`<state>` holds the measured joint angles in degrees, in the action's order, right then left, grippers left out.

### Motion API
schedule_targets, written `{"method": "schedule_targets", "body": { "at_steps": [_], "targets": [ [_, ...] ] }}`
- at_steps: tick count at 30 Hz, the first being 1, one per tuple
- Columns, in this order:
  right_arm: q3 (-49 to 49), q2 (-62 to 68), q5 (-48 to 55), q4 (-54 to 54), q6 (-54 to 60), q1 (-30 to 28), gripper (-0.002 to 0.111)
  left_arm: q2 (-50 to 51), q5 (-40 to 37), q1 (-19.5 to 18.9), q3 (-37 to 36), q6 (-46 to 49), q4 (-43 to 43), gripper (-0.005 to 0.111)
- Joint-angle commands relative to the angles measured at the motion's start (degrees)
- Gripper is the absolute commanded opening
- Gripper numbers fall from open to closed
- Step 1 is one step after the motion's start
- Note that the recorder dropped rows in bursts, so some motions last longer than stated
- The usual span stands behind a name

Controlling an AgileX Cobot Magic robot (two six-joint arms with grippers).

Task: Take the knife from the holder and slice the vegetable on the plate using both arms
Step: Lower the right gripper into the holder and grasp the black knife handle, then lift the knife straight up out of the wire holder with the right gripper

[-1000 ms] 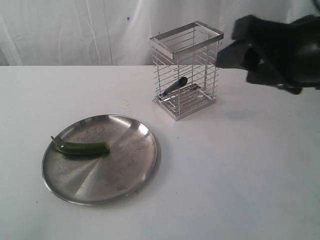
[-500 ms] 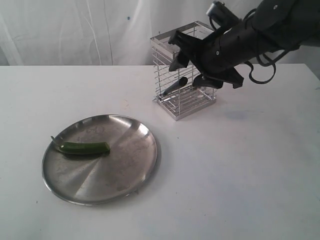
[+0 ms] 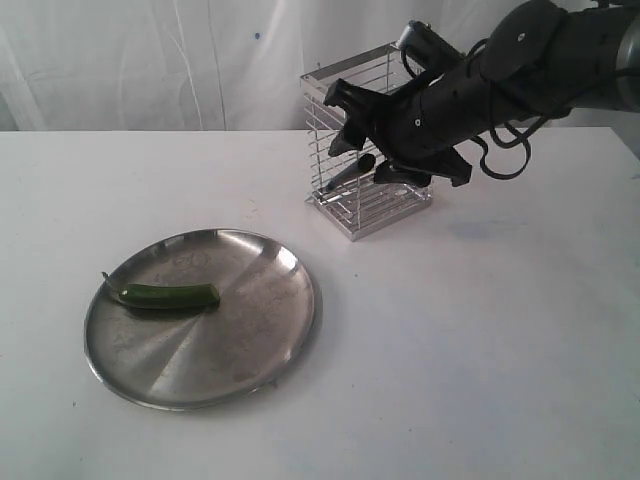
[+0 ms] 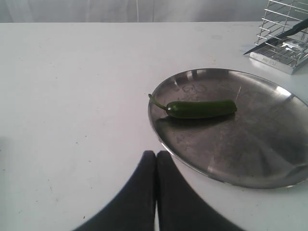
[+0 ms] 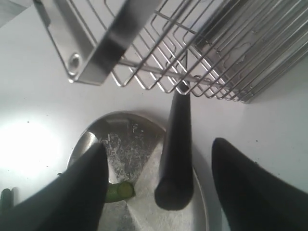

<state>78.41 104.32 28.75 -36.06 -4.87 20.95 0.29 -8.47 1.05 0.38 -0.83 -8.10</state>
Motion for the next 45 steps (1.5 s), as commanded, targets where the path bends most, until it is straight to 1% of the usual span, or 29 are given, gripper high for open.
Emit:
{"method": "schedule_targets", "body": {
  "at_steps": [1, 7, 8, 9, 14, 15, 16, 18, 24, 27, 35, 38, 45],
  "targets": [
    [0.3, 0.5, -1.0, -0.2, 0.8, 0.7, 0.058, -0.3, -0.1, 0.2, -0.4, -0.4, -0.3, 0.0],
    [0.3, 0.6, -2.2, -0.1, 0.8, 0.8, 0.056, -0.3, -0.1, 0.2, -0.4, -0.4, -0.3, 0.0],
    [0.3, 0.6, -2.3, -0.1, 0.8, 0.8, 0.054, -0.3, -0.1, 0.2, -0.4, -0.4, -0.3, 0.0],
    [0.3, 0.6, -2.5, -0.1, 0.8, 0.8, 0.049, -0.3, -0.1, 0.2, -0.4, -0.4, -0.3, 0.0],
    [0.3, 1.1, -2.5, 0.2, 1.2, 0.8, 0.04, -0.3, -0.1, 0.2, -0.4, -0.4, -0.3, 0.0],
    [0.3, 1.2, -2.5, 0.2, 1.2, 0.8, 0.036, -0.3, -0.1, 0.2, -0.4, -0.4, -0.3, 0.0],
    [0.3, 1.2, -2.5, 0.5, 1.2, 0.8, 0.034, -0.3, -0.1, 0.2, -0.4, -0.4, -0.3, 0.0],
    [0.3, 1.2, -2.8, 1.9, 1.2, 0.8, 0.026, -0.3, -0.1, 0.2, -0.4, -0.4, -0.3, 0.0],
    [0.3, 1.2, -3.0, 3.9, 2.3, 0.8, 0.014, -0.3, -0.1, 0.2, -0.4, -0.4, -0.3, 0.0],
    [0.3, 0.8, -2.5, 4.8, 3.8, 0.8, 0.012, -0.3, -0.1, 0.2, -0.4, -0.4, -0.3, 0.0],
    [1.9, -0.6, -1.8, 5.5, 5.2, 0.8, 0.012, -0.3, -0.1, 0.2, -0.4, -0.4, -0.3, 0.0],
    [3.2, -0.9, -1.3, 7.5, 6.2, 0.8, 0.012, -0.3, -0.1, 0.2, -0.4, -0.4, -0.3, 0.0],
    [6.7, -1.6, 1.3, 13.1, 8.5, 0.8, 0.005, -0.3, -0.1, 0.2, -0.4, -0.4, -0.3, 0.0]
  ]
}}
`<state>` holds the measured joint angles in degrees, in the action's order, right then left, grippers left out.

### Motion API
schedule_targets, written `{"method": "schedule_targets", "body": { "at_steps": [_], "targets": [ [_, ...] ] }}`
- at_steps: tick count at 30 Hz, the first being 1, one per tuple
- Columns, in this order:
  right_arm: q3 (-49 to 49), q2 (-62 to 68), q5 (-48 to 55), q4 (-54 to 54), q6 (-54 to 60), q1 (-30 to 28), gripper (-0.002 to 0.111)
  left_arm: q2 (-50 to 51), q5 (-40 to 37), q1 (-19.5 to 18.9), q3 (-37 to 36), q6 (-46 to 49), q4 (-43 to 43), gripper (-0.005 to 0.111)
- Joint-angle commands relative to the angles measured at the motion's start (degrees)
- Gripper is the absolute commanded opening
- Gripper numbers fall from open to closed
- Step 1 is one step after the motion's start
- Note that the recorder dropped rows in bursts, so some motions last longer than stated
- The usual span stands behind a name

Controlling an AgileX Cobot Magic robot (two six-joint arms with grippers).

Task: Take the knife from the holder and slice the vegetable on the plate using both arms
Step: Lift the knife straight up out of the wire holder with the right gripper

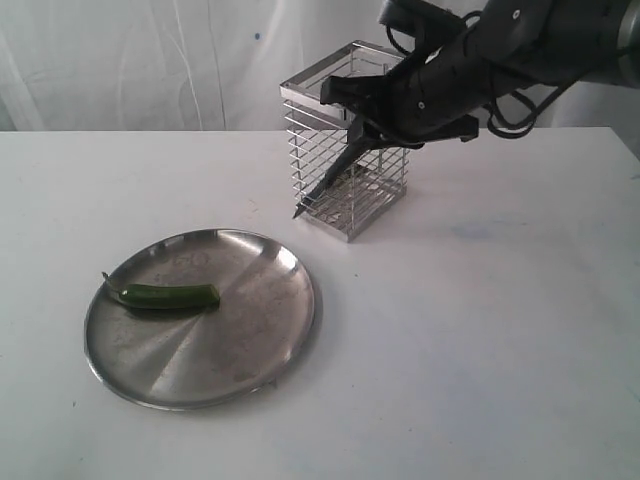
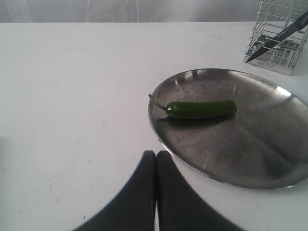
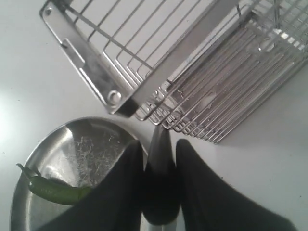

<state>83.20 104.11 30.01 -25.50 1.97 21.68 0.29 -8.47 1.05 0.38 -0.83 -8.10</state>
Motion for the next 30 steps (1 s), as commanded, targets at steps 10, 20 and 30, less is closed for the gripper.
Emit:
{"method": "schedule_targets", "body": {
  "at_steps": [10, 20, 30],
  "targets": [
    [4.2, -3.0, 1.3, 4.4, 7.3, 0.1, 0.005, -0.3, -0.1, 0.2, -0.4, -0.4, -0.3, 0.0],
    [4.2, -7.6, 3.4, 5.3, 8.4, 0.1, 0.0, -0.3, -0.1, 0.2, -0.4, -0.4, -0.3, 0.0],
    [4.2, -14.2, 9.1, 8.5, 8.4, 0.1, 0.0, -0.3, -0.1, 0.2, -0.4, -0.4, -0.3, 0.0]
  ]
}}
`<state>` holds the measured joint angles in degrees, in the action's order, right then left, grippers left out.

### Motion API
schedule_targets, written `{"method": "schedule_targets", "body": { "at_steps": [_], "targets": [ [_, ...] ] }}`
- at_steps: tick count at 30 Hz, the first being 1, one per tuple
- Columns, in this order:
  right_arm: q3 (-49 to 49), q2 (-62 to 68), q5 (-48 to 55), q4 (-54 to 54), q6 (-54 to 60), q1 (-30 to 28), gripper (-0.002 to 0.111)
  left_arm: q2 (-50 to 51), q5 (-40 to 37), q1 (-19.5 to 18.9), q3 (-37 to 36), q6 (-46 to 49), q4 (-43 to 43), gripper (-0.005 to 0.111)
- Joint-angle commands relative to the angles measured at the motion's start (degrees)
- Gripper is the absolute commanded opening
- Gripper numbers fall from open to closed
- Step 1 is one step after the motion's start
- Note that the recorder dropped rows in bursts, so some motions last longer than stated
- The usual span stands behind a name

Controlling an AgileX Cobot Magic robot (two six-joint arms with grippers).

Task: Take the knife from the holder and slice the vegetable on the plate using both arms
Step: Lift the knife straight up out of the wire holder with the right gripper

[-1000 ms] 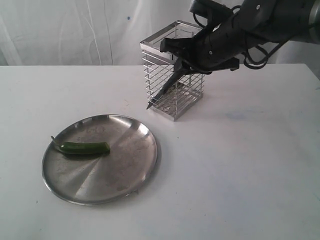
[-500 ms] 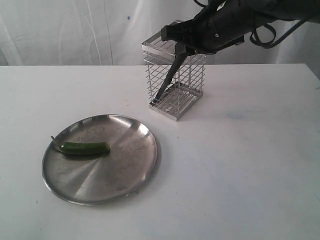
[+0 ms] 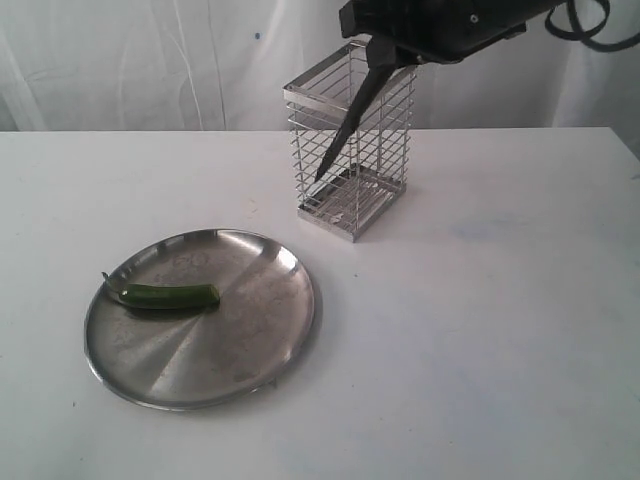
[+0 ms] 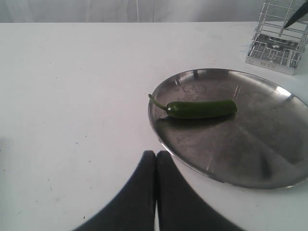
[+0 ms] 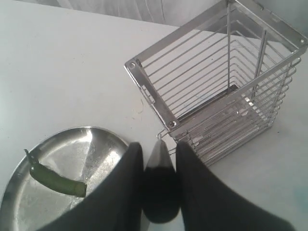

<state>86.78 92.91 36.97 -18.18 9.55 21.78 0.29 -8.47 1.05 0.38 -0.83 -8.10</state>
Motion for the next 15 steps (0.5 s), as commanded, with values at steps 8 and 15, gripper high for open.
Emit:
{"method": "schedule_targets", "body": {
  "at_steps": [8, 15],
  "targets": [
    [0.5, -8.2, 8.1, 1.3, 0.8, 0.0, 0.0, -0.3, -0.1, 0.2, -0.4, -0.4, -0.3, 0.0],
    [-3.5, -13.1, 10.6, 0.1, 0.8, 1.7, 0.0, -0.3, -0.1, 0.2, -0.4, -0.4, -0.3, 0.0]
  ]
}}
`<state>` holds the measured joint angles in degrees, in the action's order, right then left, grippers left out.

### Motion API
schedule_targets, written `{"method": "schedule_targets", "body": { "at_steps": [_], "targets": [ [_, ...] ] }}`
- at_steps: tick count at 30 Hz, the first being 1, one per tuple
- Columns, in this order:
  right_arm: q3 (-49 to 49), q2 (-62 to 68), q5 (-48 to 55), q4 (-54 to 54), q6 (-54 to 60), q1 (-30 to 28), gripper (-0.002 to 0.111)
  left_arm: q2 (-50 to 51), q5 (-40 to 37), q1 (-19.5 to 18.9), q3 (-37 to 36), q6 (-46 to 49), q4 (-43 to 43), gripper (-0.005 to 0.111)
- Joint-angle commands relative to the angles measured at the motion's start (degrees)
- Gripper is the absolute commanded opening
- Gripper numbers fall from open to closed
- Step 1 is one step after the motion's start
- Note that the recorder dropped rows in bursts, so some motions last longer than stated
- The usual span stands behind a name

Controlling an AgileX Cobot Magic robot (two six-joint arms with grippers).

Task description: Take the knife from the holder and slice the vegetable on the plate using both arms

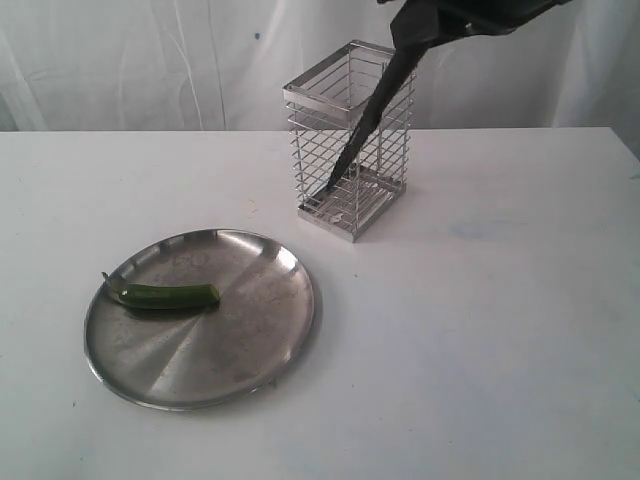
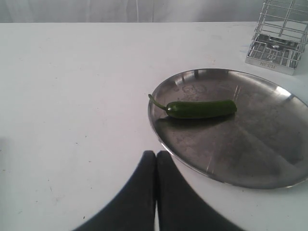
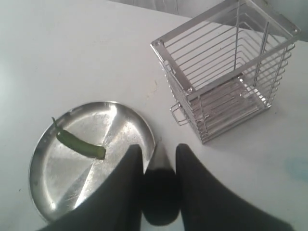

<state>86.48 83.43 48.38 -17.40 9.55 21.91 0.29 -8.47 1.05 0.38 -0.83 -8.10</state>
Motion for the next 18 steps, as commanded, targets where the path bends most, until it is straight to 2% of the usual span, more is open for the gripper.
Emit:
{"method": "schedule_targets", "body": {
  "at_steps": [1, 11, 18],
  "targets": [
    [-5.3, -5.0, -2.6, -0.7, 0.8, 2.4, 0.0, -0.3, -0.1, 0.2, -0.4, -0.4, -0.3, 0.0],
    [-32.1, -22.1, -33.6, -0.8, 0.6, 10.2, 0.0, -0.3, -0.1, 0.2, -0.4, -0.4, -0.3, 0.0],
    [-48.4, -27.6, -50.8, -0.8, 0.6, 15.6, 0.0, -0.3, -0.1, 0.2, -0.4, -0.4, -0.3, 0.0]
  ]
}}
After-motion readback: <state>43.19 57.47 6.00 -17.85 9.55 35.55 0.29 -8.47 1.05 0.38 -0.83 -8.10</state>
